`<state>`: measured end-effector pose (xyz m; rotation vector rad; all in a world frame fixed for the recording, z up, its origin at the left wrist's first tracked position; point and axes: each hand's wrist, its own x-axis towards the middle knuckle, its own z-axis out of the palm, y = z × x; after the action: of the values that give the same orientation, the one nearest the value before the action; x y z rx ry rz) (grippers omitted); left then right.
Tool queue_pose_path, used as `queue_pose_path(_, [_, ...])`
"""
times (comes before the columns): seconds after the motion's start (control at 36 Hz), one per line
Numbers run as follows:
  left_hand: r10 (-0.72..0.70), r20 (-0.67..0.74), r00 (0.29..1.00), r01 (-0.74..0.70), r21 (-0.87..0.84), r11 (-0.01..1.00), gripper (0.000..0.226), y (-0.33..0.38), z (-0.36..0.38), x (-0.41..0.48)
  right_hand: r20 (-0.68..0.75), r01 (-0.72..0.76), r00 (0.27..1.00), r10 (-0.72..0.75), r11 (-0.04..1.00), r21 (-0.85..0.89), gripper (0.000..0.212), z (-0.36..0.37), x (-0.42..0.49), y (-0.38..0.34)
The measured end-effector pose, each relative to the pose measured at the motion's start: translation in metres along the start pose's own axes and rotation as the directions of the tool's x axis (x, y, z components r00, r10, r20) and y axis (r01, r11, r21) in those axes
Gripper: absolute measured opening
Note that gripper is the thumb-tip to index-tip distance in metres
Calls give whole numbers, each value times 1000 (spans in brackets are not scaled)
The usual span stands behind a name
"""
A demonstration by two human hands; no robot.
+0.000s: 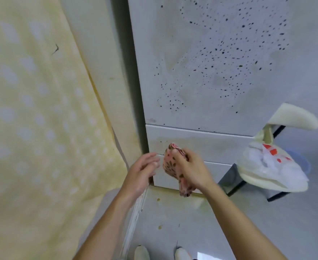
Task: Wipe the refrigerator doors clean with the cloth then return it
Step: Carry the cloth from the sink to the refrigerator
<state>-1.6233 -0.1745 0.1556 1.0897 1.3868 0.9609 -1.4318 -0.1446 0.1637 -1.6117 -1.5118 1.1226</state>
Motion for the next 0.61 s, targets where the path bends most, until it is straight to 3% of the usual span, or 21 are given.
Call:
queue_pose_path(0.14, [225, 194, 955, -238, 42, 970, 48, 57, 4, 24, 50, 179, 983, -178, 984, -15, 31, -15, 11, -50])
queue_pose_path(0.22, [304, 248, 920, -330, 67, 942, 37, 89, 2, 33, 16, 252, 968, -251, 967, -27, 35, -26, 18, -71])
queue_pose_path(0.44, [488, 225, 843, -519, 106, 848, 17, 164, -9, 48, -43, 375, 924, -380, 923, -86, 45, -71, 27, -130])
queue_pose_path(0.53, [557, 231, 798, -593, 131, 795, 22, 191, -9, 51, -1, 421, 907, -422, 905, -62, 46, -89, 28, -154])
queue_pose_path(0.61, [610, 205, 765, -638, 111, 762, 11, 218, -9, 54, 46, 457, 889, -455, 888, -50, 40, -105, 30, -178])
